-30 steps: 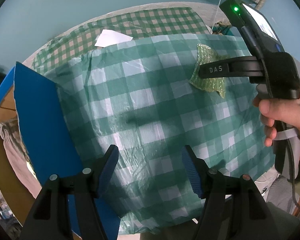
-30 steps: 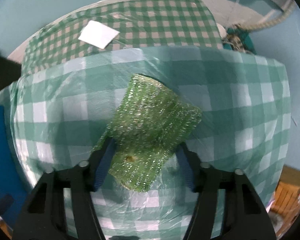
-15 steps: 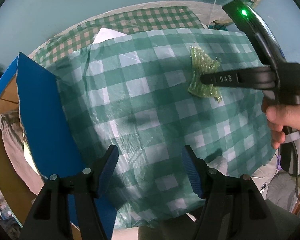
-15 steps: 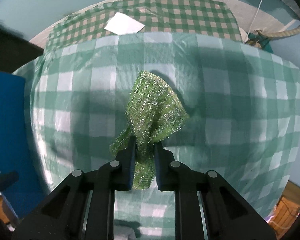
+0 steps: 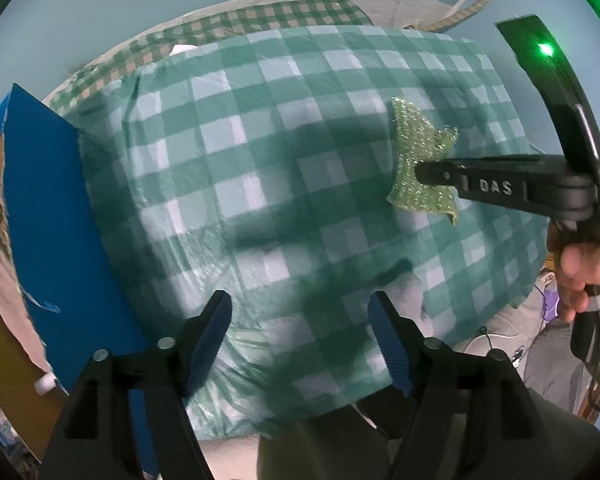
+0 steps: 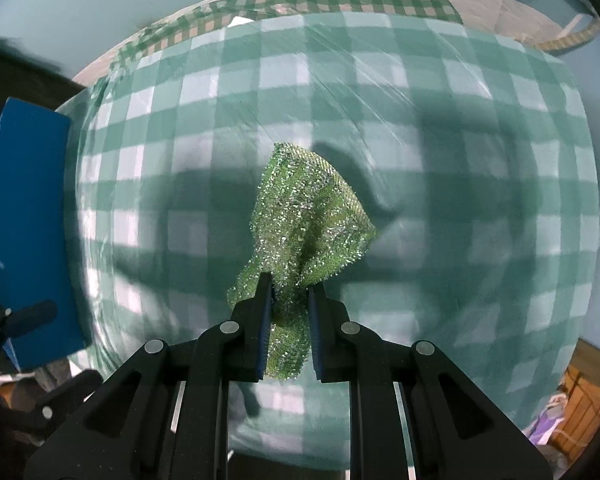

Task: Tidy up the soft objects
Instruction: 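Lower left tool to the grey sock and close left gripper on it, then carry the grey sock and green scrubber with both tools over the box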

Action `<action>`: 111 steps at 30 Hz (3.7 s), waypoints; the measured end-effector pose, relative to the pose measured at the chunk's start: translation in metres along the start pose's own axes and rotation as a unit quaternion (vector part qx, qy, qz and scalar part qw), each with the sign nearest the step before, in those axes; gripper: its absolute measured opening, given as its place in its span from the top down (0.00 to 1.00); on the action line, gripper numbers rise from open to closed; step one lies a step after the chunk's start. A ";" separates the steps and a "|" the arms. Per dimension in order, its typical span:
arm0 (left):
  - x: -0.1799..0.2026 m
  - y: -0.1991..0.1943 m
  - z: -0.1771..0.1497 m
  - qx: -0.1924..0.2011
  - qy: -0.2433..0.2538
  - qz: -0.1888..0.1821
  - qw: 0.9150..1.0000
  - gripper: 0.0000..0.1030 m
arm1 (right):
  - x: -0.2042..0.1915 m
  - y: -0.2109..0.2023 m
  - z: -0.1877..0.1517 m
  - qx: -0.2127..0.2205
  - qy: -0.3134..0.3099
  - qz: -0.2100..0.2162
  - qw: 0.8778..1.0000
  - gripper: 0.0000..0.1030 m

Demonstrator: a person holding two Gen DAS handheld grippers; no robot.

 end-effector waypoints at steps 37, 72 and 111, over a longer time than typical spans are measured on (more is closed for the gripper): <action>0.069 0.079 -0.004 -0.076 -0.018 -0.068 0.995 0.26 | 0.058 -0.007 -0.084 0.004 -0.008 -0.008 1.000 0.86; 0.047 -0.033 -0.021 0.039 0.035 0.003 0.999 0.70 | 0.010 -0.079 -0.079 0.038 -0.091 -0.009 0.995 0.86; -0.085 -0.123 -0.071 0.113 -0.099 0.013 0.989 0.70 | -0.168 -0.132 -0.043 0.062 -0.256 0.023 0.965 0.86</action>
Point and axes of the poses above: each gripper's, at about its wrist camera, not at the fingertips, and y roughly the way its jaws point, x to its right, z to its top, the point moved 1 cm from there along y, roughly the way its jaws point, and after that the axes turned 9 degrees about -x, right-handed, at the moved point
